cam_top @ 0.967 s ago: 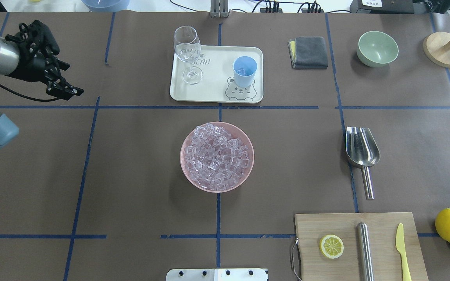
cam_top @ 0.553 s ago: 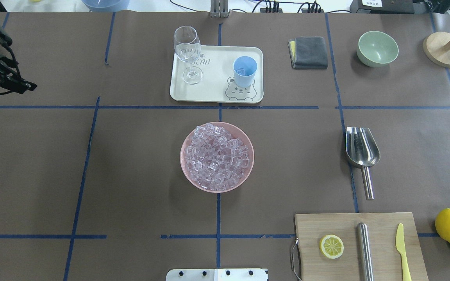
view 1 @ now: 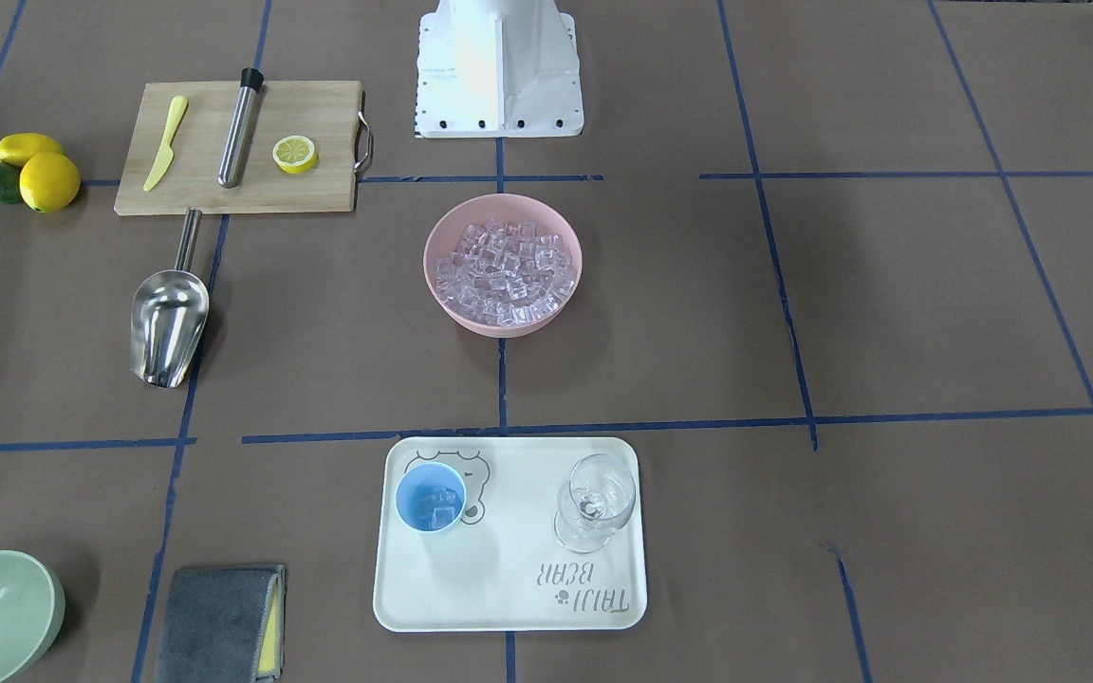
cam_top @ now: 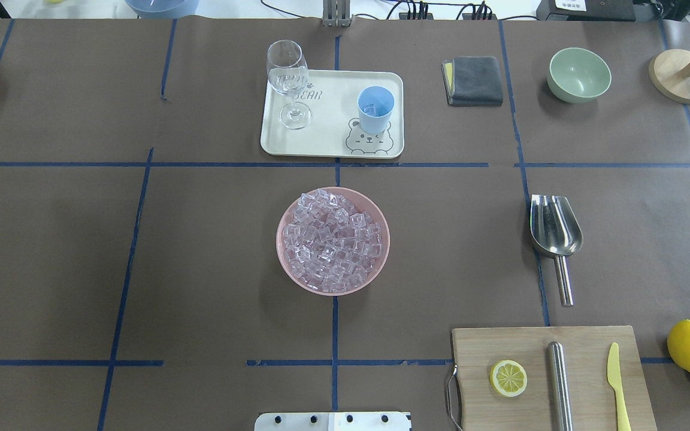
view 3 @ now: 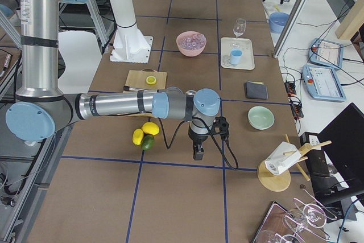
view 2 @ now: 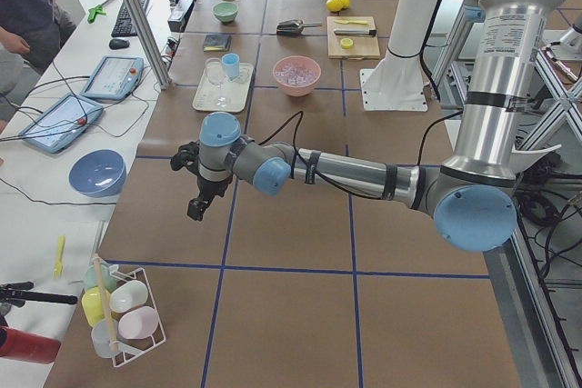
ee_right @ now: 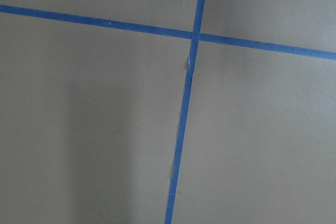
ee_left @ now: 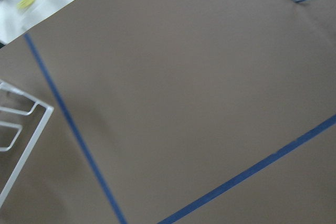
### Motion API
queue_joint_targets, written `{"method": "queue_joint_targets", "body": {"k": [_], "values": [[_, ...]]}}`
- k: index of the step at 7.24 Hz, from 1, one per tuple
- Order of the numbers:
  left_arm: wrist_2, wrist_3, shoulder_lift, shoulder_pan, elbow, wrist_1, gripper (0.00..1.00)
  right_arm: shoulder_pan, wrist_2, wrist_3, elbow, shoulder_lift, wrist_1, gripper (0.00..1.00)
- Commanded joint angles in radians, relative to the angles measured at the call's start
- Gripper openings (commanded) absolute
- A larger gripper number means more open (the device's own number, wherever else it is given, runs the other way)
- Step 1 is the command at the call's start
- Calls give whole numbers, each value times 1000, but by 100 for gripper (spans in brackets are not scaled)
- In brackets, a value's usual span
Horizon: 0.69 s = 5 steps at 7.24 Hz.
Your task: Put ice in cup with scoop
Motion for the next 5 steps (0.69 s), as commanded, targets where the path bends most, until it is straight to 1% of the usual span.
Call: {"method": "queue_joint_targets", "body": {"k": [1,2,3,4,5], "values": [[-3,0,64,-135,2,117,100,0,0,-2,0,-5,2,100],[-49,-1,95,-174,5,124,100,0,0,-3,0,-5,2,100],[-220,-12,161,-191,12,125,100,0,0,-2,0,-8,0,100],[-232,-13,178,-196,11,125,100,0,0,-2,0,-8,2,100],[-223,-13,182,-194,5,125,100,0,0,-2,1,-8,0,100]]}}
